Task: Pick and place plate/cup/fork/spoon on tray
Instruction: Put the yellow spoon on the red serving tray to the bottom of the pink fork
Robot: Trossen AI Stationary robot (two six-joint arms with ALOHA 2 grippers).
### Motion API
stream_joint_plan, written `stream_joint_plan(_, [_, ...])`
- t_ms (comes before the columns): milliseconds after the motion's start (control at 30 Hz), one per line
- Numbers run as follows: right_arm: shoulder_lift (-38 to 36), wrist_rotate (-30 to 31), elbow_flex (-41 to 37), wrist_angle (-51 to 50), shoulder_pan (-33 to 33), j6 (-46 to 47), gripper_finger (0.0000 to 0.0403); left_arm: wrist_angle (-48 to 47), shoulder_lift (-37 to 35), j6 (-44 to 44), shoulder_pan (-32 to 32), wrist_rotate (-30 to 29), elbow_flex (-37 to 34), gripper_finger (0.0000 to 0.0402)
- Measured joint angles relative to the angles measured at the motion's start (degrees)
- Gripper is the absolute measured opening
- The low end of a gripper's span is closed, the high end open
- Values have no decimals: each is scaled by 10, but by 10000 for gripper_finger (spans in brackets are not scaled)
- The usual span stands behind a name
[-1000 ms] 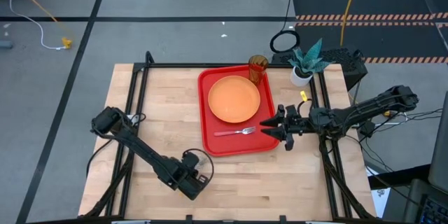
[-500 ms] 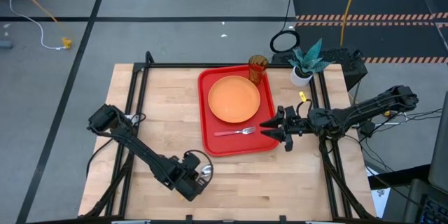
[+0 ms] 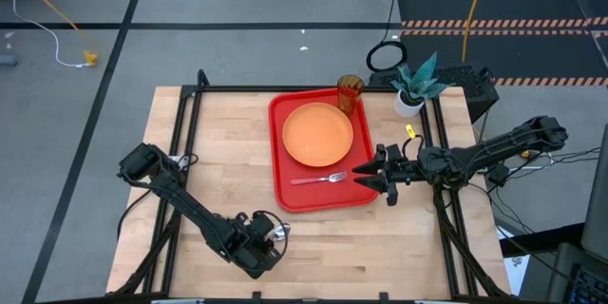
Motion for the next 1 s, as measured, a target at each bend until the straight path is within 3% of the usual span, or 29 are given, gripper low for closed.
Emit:
stream_joint_plan(300, [0, 0, 0, 0, 0, -1, 155, 78, 0, 32, -1, -1, -39, 177])
stream_joint_plan(733, [0, -1, 0, -2, 0, -7, 155, 119, 0, 109, -4, -46, -65, 177])
stream_joint_plan(1000, [0, -1, 0, -5, 0, -15, 155, 109, 15, 111, -5, -46, -65, 177])
